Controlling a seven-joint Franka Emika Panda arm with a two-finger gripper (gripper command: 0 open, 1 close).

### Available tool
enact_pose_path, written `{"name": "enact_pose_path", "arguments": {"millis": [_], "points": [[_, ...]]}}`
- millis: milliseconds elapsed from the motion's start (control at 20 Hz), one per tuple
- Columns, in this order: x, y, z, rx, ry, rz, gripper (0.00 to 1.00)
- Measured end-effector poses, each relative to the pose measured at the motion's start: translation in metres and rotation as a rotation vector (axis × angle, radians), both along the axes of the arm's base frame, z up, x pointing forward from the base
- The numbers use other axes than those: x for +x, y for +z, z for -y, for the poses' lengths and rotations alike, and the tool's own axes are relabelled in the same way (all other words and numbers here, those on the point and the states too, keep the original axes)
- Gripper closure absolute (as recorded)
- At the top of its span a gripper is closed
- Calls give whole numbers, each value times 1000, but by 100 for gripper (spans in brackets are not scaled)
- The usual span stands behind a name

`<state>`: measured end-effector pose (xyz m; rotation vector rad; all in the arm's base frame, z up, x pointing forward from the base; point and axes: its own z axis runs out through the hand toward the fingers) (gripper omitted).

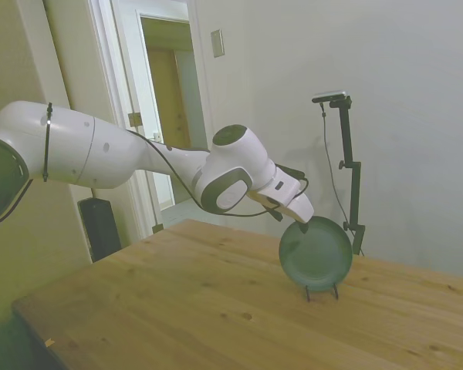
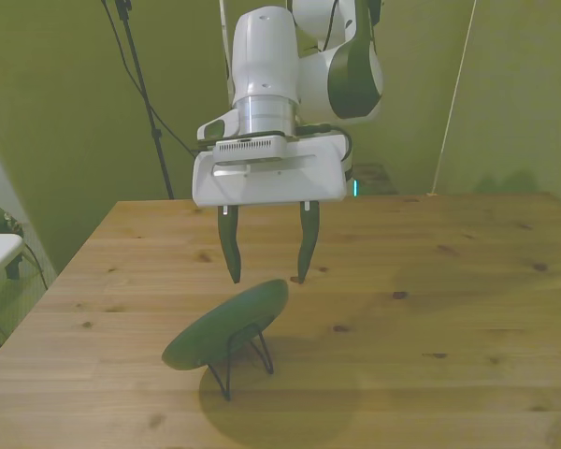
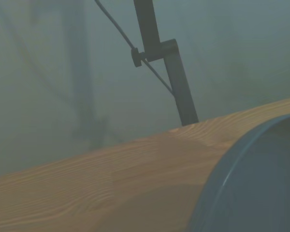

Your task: Unload the plate

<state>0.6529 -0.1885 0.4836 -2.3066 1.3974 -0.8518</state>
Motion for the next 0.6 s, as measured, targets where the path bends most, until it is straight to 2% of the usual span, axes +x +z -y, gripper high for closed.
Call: {"name": "enact_pose_path", "arguments": {"millis": [50, 100, 600], "points": [[1, -2, 0, 3, 1, 2, 0], [1, -3, 0, 6, 1, 6, 100], [4, -7, -8, 62, 2, 27, 100]]}}
